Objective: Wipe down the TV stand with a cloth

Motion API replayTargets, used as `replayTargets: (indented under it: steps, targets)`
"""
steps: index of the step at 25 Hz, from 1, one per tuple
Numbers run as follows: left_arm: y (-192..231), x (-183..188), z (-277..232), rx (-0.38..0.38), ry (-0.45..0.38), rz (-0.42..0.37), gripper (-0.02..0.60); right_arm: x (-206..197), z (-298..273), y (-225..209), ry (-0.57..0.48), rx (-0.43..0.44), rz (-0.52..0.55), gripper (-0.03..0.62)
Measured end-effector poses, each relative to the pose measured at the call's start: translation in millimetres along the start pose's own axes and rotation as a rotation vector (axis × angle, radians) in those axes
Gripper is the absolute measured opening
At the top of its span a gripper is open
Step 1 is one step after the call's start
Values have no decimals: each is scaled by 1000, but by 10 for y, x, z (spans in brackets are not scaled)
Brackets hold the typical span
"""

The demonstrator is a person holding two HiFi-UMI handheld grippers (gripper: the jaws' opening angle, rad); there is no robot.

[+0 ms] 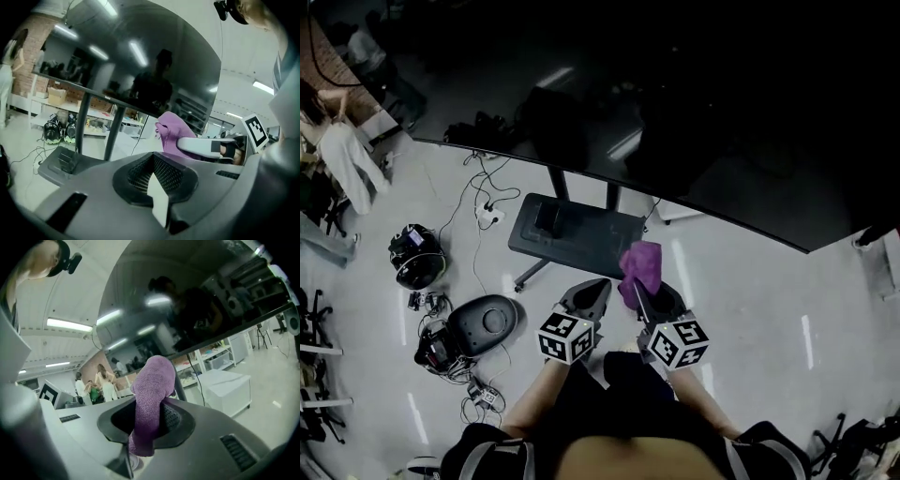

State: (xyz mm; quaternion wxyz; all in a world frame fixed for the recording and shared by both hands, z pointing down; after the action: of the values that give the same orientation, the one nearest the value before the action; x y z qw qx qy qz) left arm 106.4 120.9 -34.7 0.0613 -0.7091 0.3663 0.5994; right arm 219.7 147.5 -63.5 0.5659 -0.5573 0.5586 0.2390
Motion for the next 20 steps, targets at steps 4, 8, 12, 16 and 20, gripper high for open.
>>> replayTargets:
  steps: [4, 8, 12, 16, 20]
  targets:
    - [-14, 225, 259, 4, -53, -8, 5, 140, 103, 239, -68, -17, 49, 95]
    - [34, 417, 488, 11, -104, -47, 5, 163, 37, 424, -89, -3, 25, 95]
    - [168, 379, 629, 55, -117, -40, 5, 120, -77, 584, -73, 21, 46, 95]
    - [243, 332, 690, 70, -107, -52, 5, 70, -132, 615, -47, 15, 58, 95]
    - [274, 361, 685, 63, -108, -54, 5, 27, -126, 589, -32, -3, 47, 95]
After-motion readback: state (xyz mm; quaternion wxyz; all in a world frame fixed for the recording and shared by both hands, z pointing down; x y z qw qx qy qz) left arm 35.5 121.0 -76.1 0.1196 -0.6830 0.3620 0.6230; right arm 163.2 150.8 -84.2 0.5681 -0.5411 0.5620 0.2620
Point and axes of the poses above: the fingertips, and each gripper's own axes: z backward along the fingers, y to its left, x out of its top, the point moved 4 cm from there along z, backward along the fingers, and after that the axes turned 2 degrees about y, right-handed, at the moved point
